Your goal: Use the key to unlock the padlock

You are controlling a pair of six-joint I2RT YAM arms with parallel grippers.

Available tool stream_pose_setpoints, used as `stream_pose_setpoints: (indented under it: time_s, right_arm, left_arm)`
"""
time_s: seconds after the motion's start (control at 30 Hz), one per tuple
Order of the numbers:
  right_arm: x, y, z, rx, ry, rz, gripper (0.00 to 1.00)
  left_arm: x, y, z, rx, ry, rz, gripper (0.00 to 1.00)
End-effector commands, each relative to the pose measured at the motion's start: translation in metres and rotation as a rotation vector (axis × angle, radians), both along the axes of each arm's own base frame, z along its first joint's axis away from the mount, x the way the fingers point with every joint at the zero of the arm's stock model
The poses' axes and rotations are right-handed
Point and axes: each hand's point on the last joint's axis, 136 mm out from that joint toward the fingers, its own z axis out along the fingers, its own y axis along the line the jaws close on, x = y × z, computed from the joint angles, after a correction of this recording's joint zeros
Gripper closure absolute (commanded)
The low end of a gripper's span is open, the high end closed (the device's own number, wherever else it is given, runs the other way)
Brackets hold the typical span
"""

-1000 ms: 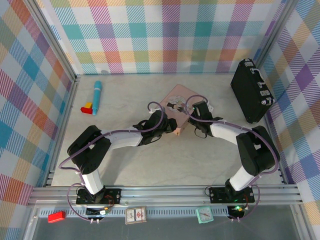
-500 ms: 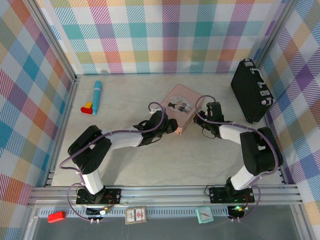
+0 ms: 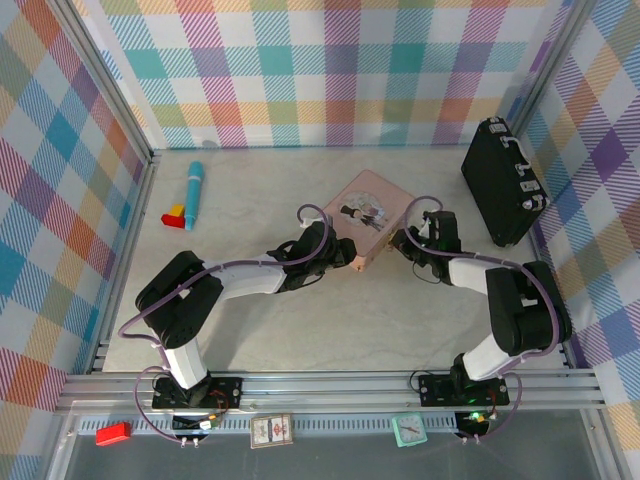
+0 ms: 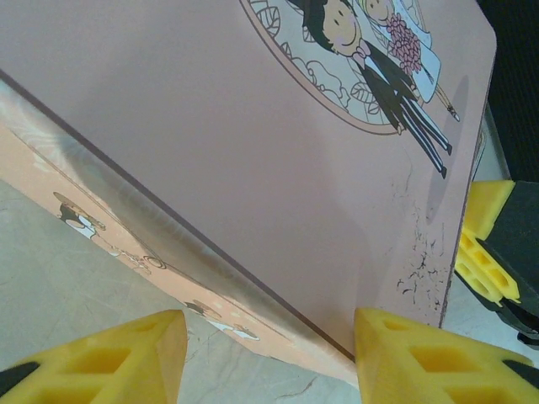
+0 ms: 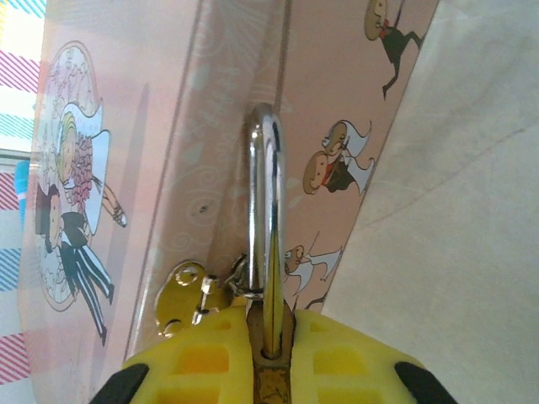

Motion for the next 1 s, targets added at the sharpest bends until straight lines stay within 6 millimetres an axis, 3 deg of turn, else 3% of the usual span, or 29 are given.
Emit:
stream_pose_setpoints:
  time_s: [0.0, 0.17, 0.33, 0.43, 0.63, 0.73, 0.8, 0.97]
  right_arm:
    - [0.018, -0.01, 0.03, 0.085, -0.11, -0.013, 0.97]
    - [0.019, 0.002, 0.049, 0.195, -0.157, 0.087, 0.95]
    - [0.009, 0.001, 0.052, 0.199, -0.165, 0.113, 0.95]
    - [0.009, 0.005, 0.066, 0.283, -0.202, 0.158, 0.95]
    - [0.013, -0.009, 0.072, 0.306, -0.216, 0.121, 0.96]
    - [0.015, -0.006, 0.073, 0.346, -0.21, 0.138, 0.96]
    - [0.013, -0.005, 0.062, 0.31, -0.169, 0.133, 0.96]
    - [-0.012, -0.017, 0.011, -0.146, 0.032, 0.106, 0.97]
  left_arm:
    - [-0.036, 0.04, -0.071, 0.24, 0.195, 0.002, 0.47]
    - [-0.036, 0.039, -0.071, 0.241, 0.197, 0.001, 0.47]
    - [-0.036, 0.041, -0.071, 0.246, 0.194, 0.004, 0.47]
    - [-0.036, 0.04, -0.072, 0.246, 0.197, 0.003, 0.47]
    - [-0.037, 0.04, -0.074, 0.243, 0.2, 0.003, 0.47]
    - [-0.037, 0.04, -0.075, 0.245, 0.2, 0.001, 0.47]
    - [-0.037, 0.04, -0.075, 0.244, 0.199, 0.001, 0.47]
    - [-0.035, 0.037, -0.073, 0.239, 0.2, -0.003, 0.47]
